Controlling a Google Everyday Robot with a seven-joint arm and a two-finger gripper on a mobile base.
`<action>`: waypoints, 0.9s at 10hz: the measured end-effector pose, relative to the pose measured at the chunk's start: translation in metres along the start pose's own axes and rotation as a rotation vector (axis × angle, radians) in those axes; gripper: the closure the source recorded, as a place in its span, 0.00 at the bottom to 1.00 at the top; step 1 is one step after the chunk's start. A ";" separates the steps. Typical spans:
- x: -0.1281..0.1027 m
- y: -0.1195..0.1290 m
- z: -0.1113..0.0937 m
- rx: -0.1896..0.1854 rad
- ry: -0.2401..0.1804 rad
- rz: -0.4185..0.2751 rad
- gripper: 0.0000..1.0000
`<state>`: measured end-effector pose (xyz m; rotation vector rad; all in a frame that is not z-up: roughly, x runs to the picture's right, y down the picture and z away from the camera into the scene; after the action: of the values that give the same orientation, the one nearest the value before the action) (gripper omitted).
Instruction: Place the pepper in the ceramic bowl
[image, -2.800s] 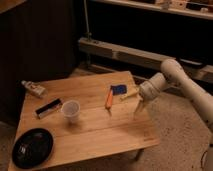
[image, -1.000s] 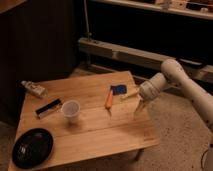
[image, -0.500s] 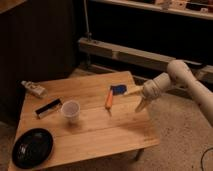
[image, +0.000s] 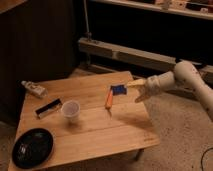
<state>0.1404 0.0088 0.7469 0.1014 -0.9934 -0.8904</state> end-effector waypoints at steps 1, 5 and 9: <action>0.003 -0.010 0.009 -0.075 0.004 -0.027 0.32; 0.004 -0.041 0.048 -0.334 -0.014 -0.137 0.32; 0.008 -0.051 0.081 -0.459 -0.013 -0.188 0.32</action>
<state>0.0495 -0.0056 0.7753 -0.2029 -0.7778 -1.2730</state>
